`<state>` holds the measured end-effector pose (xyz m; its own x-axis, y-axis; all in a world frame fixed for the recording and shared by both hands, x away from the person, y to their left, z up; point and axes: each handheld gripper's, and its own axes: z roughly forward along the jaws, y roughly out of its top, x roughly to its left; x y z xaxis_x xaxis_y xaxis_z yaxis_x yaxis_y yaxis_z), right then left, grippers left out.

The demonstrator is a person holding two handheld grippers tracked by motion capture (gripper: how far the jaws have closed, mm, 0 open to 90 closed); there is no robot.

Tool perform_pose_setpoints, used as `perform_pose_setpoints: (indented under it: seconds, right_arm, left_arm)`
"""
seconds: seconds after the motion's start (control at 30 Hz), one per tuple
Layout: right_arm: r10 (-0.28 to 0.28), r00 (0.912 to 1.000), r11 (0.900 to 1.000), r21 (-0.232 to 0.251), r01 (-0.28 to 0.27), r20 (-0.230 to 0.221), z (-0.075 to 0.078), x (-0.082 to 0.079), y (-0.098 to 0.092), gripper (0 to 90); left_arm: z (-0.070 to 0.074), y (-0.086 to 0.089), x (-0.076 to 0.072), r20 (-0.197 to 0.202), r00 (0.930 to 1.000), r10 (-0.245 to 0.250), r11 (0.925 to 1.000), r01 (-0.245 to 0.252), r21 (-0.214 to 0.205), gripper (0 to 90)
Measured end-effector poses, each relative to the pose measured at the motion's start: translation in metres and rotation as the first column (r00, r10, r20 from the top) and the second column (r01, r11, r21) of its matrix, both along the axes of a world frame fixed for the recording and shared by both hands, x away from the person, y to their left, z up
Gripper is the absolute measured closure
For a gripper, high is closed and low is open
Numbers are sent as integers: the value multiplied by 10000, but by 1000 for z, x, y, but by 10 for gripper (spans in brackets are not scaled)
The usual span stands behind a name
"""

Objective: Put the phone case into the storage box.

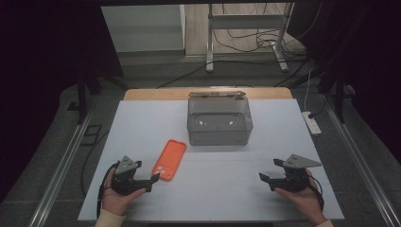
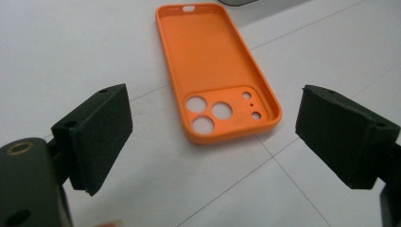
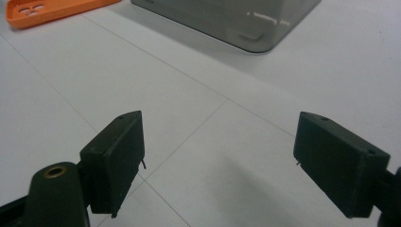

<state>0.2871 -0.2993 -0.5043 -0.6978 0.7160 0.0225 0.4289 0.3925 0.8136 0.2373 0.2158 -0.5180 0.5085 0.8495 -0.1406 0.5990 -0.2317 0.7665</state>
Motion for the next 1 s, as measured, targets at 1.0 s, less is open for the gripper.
perform_pose_setpoints:
  seconds: [1.0]
  right_arm:
    - [-178, 9997, 9998, -79, 177, -154, -4, 0, -1, 195]
  left_arm:
    - [3, -10, 2, -13, 9997, -227, 9997, 227, -40, 120]
